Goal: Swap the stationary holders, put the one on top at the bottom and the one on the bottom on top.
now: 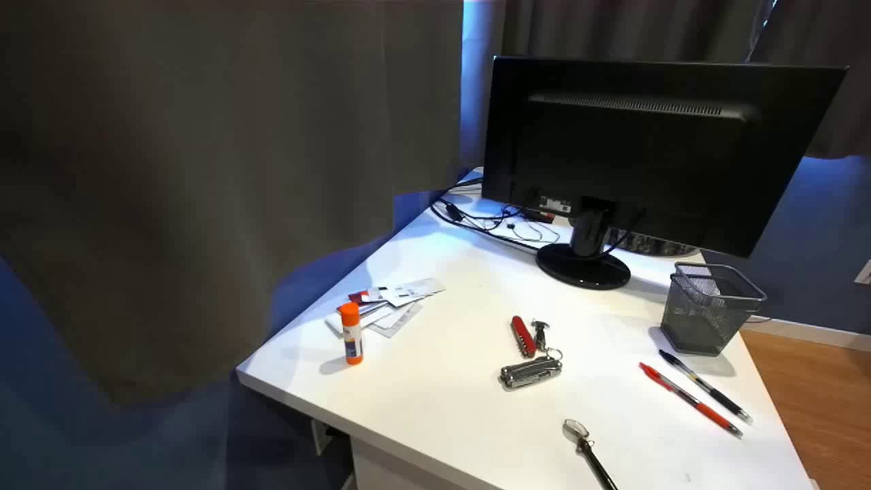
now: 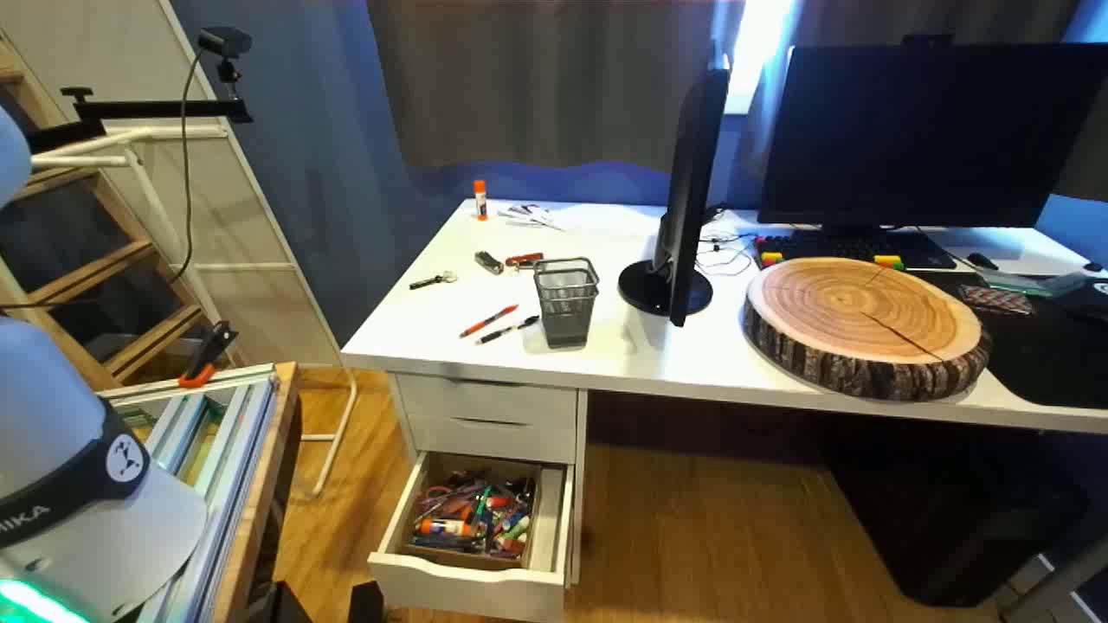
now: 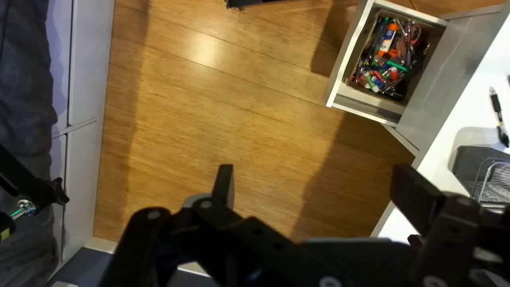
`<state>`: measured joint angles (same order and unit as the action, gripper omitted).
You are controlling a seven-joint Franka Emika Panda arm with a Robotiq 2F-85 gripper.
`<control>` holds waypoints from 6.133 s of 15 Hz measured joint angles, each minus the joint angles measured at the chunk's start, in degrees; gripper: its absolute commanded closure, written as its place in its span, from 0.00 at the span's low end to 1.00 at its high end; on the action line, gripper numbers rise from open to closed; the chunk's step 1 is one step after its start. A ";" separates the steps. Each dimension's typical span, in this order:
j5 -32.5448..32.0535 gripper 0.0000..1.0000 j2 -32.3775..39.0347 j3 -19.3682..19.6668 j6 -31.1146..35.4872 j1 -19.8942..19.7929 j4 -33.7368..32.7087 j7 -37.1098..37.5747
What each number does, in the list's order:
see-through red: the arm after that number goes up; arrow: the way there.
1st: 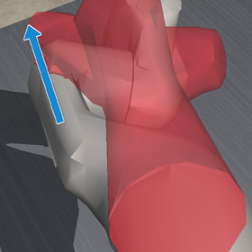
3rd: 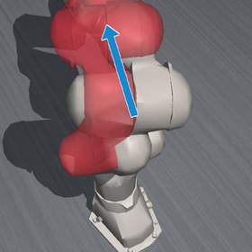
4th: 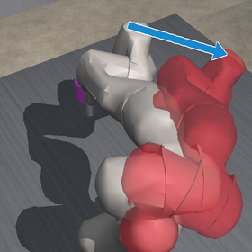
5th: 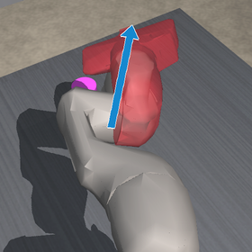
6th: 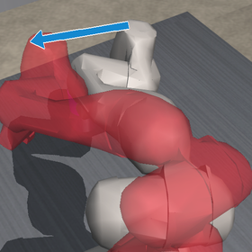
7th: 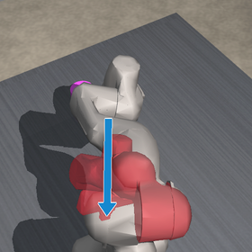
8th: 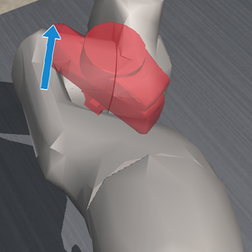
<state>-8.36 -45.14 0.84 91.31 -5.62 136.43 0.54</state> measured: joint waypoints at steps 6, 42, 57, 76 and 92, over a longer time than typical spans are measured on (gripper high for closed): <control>0.00 0.00 -0.03 0.00 0.00 0.00 0.00 0.00; 14.75 0.00 47.21 -14.86 34.50 16.67 -7.82 18.62; 12.93 0.00 66.86 -13.91 46.41 19.34 -17.07 15.53; 12.92 1.00 74.43 -11.23 46.73 20.12 -24.15 15.68; 15.05 0.98 74.42 -12.06 43.84 20.64 -26.03 15.39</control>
<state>6.70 29.28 -11.22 135.15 15.02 110.40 15.93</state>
